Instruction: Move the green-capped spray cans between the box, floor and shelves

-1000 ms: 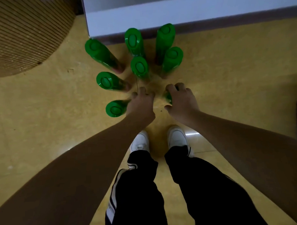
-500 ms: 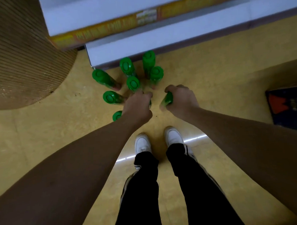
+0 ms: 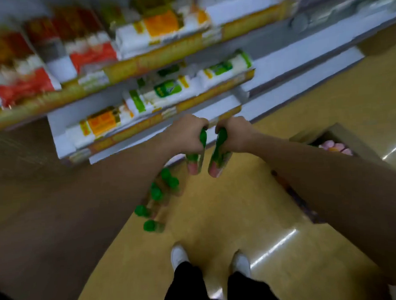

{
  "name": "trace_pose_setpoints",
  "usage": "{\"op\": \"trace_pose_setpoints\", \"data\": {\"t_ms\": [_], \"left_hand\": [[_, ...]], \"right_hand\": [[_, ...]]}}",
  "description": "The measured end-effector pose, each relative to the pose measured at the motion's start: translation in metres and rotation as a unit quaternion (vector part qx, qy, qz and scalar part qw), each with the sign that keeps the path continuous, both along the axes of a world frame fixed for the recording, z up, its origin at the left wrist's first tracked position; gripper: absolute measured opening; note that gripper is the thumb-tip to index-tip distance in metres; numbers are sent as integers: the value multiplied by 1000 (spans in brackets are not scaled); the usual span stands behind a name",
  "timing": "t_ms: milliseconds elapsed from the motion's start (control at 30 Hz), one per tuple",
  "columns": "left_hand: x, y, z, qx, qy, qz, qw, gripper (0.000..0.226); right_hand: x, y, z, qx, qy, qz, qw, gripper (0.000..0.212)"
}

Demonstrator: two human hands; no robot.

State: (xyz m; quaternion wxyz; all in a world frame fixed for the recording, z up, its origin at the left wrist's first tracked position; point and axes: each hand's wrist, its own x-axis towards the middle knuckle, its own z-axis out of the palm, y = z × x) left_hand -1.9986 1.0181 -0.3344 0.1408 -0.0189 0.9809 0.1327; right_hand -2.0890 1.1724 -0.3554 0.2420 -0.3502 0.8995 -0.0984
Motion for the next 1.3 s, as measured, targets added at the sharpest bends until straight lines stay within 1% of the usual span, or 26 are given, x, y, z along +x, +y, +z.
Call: {"op": "trace_pose_setpoints", "data": {"t_ms": [67, 133, 200, 300, 433, 567, 633, 733, 933, 1033, 1167, 1300], "left_hand": [[-25, 24, 57, -14, 28, -7, 999, 54], [-48, 51, 109, -25, 54, -17, 998, 54], [-69, 79, 157, -45, 75, -30, 996, 55], [-99, 120, 220, -68, 125, -55, 988, 58], [-139, 174, 288, -64, 202, -70, 975, 57], [-170, 224, 331, -27, 244, -90, 965, 56], [-190, 246, 344, 3, 269, -97, 958, 55], [-220, 283, 360, 51, 303, -126, 943, 52], [-292, 355, 376, 106, 316, -219, 917, 54], [-328, 390, 380, 135, 301, -263, 907, 55], [-375, 435, 379, 154, 277, -313, 895, 55], [-417, 479, 353, 148, 251, -356, 888, 58]], "right_hand": [[-19, 25, 56, 1, 33, 3, 999, 62], [-37, 53, 109, 1, 54, -2, 999, 60], [-53, 83, 161, 2, 63, -17, 998, 56], [-73, 133, 232, -16, 57, -68, 996, 49], [-97, 198, 305, -51, 104, -123, 986, 49], [-112, 254, 358, -71, 151, -175, 970, 59], [-122, 281, 374, -91, 174, -207, 958, 63], [-134, 319, 393, -115, 199, -260, 938, 62], [-167, 385, 415, -121, 216, -368, 896, 62], [-185, 413, 419, -108, 219, -411, 878, 61], [-212, 451, 415, -91, 204, -477, 850, 72], [-239, 488, 393, -69, 183, -524, 829, 76]]}}
